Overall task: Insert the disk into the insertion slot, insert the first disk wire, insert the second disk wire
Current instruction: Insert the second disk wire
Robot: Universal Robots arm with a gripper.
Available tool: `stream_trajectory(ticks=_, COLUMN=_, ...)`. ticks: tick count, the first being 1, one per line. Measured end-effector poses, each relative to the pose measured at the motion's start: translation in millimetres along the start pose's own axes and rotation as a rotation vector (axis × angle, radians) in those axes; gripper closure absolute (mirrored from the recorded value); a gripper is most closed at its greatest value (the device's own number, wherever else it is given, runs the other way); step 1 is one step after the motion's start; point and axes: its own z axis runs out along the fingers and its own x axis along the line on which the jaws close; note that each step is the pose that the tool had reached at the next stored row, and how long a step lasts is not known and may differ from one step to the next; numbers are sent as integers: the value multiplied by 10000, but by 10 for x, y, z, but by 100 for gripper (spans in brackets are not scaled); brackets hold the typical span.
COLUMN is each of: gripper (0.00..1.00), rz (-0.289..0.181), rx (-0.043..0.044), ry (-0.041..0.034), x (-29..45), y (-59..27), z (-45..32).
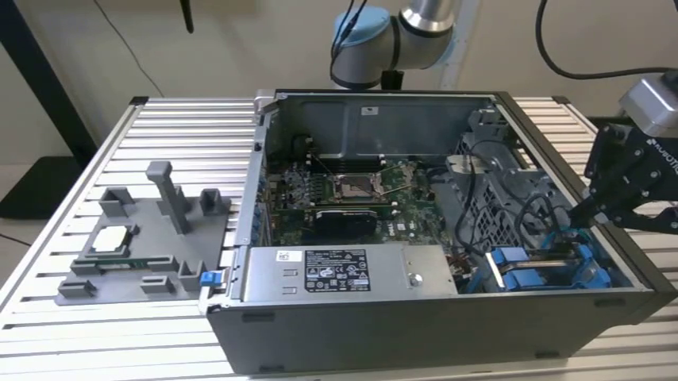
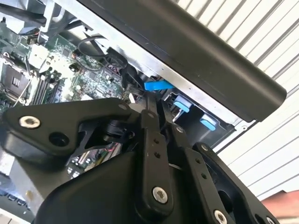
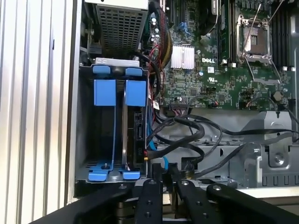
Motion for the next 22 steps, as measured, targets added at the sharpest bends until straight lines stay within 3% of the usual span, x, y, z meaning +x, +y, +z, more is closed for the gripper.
stream_trajectory(ticks=5, gripper=100, rz=4, rx=0, ry=-4, x=0, y=4, z=-6)
stream_trajectory(ticks=9, gripper=100, rz=1, rx=12, ry=-4, x=-19, y=52, z=-101)
stream_trajectory(ticks=16, gripper=100, rz=-23, rx=138, ry=-2, x=-42, y=236, z=-203)
stream_trajectory(ticks=22, gripper=100, rz=-27, rx=160, ry=-2, x=-53, y=459, z=-194)
